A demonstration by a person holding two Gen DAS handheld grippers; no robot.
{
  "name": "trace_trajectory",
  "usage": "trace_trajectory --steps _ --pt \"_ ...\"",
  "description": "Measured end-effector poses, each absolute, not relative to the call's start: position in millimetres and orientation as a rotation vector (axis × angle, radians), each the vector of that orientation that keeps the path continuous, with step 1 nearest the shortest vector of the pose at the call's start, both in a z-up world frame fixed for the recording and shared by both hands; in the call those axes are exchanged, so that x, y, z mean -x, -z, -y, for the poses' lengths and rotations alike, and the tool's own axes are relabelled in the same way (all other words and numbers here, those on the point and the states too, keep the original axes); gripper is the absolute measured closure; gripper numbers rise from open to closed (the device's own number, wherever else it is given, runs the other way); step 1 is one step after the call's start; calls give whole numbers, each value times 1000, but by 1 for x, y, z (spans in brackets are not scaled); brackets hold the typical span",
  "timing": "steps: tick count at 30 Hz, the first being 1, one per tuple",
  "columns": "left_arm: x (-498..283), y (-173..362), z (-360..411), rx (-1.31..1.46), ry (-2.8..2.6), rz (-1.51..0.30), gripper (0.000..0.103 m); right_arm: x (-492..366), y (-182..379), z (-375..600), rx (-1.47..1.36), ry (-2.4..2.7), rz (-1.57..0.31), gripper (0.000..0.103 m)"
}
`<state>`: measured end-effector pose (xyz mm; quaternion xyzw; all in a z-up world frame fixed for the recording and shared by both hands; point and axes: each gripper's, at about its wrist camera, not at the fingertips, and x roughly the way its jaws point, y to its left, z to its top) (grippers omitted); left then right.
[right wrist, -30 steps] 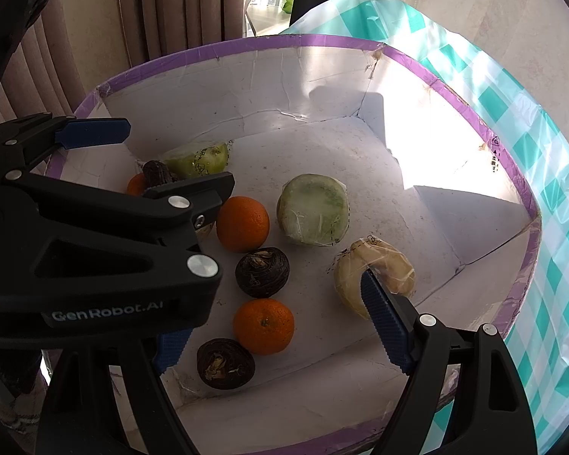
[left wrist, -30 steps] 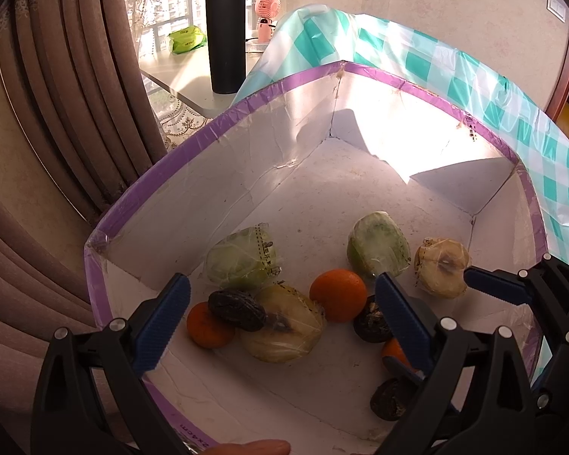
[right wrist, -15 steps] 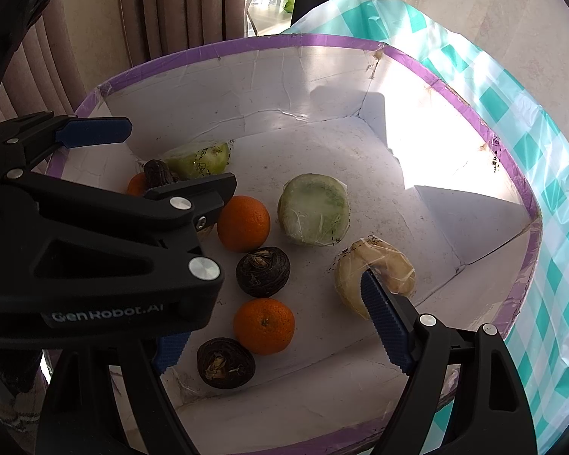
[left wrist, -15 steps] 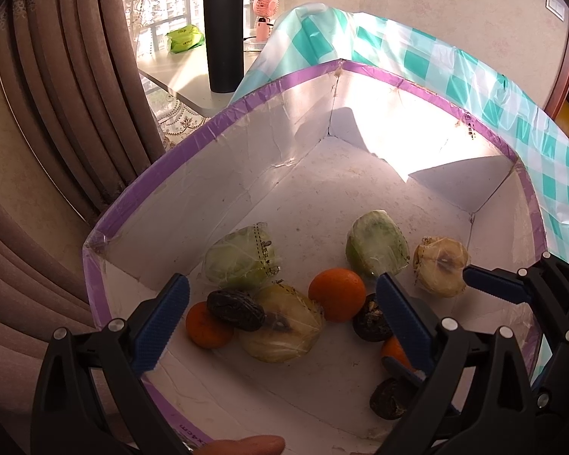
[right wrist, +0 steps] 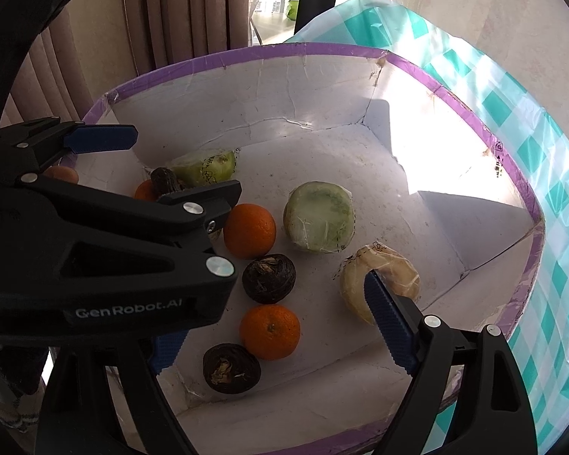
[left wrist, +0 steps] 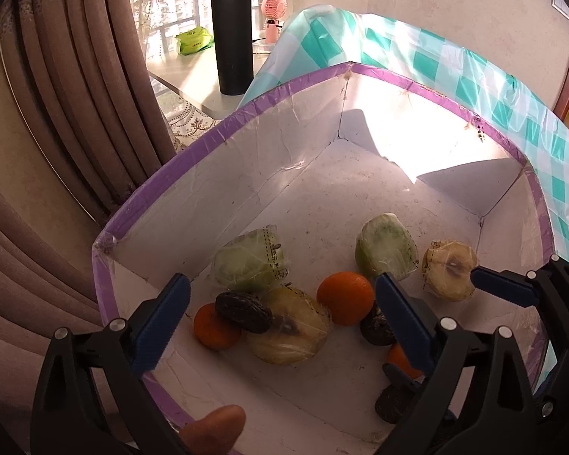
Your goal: Organize fruits
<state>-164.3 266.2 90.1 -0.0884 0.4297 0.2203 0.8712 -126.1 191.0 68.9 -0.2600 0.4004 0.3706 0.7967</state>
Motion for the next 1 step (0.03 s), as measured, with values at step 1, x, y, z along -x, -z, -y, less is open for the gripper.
trace_trajectory --steps 1 --pt "166 -93 -263 146 -527 -882 5 126 -72 -189 532 -809 -848 21"
